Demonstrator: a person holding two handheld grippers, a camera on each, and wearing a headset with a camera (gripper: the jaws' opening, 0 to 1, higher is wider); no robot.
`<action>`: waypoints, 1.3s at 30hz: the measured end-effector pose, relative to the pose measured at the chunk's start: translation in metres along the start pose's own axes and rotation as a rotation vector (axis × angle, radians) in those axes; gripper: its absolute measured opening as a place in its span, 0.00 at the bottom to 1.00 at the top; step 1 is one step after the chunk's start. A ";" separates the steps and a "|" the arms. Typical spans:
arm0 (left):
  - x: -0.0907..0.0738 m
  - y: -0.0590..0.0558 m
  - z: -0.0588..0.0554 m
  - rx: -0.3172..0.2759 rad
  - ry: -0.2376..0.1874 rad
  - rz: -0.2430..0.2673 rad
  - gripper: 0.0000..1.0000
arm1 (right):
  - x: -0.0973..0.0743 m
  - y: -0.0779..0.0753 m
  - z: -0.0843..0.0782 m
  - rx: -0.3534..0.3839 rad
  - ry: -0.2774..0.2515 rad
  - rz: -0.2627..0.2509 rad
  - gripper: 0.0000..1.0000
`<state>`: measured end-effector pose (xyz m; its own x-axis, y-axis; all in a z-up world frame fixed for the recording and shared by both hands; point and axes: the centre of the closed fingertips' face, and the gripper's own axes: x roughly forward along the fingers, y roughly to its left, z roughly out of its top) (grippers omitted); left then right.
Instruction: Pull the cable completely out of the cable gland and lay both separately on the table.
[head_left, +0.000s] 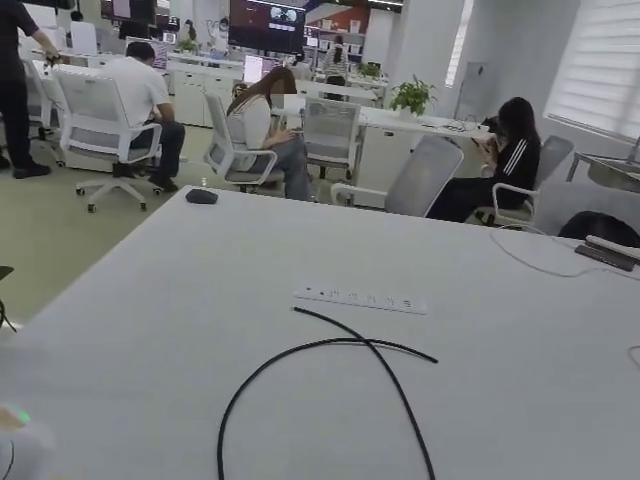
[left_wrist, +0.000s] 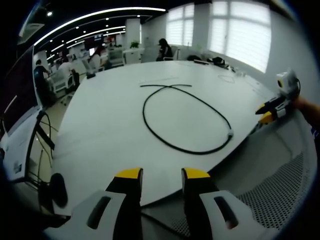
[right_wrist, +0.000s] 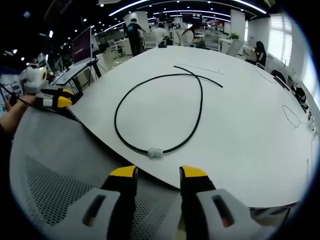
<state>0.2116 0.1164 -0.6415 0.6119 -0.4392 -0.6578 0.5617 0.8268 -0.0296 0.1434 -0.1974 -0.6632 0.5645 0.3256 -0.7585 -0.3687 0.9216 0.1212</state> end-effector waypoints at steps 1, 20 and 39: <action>0.000 -0.003 -0.001 -0.001 0.007 -0.016 0.33 | 0.000 0.000 0.000 -0.005 -0.002 0.001 0.34; -0.001 -0.003 -0.005 0.007 0.025 -0.006 0.29 | 0.000 0.003 0.000 -0.016 0.000 0.017 0.34; 0.002 -0.002 -0.004 0.026 0.030 -0.016 0.27 | 0.039 0.019 0.003 -0.714 0.203 0.390 0.33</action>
<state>0.2091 0.1154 -0.6457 0.5859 -0.4417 -0.6795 0.5858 0.8102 -0.0216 0.1603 -0.1664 -0.6888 0.1804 0.4857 -0.8553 -0.9277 0.3729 0.0160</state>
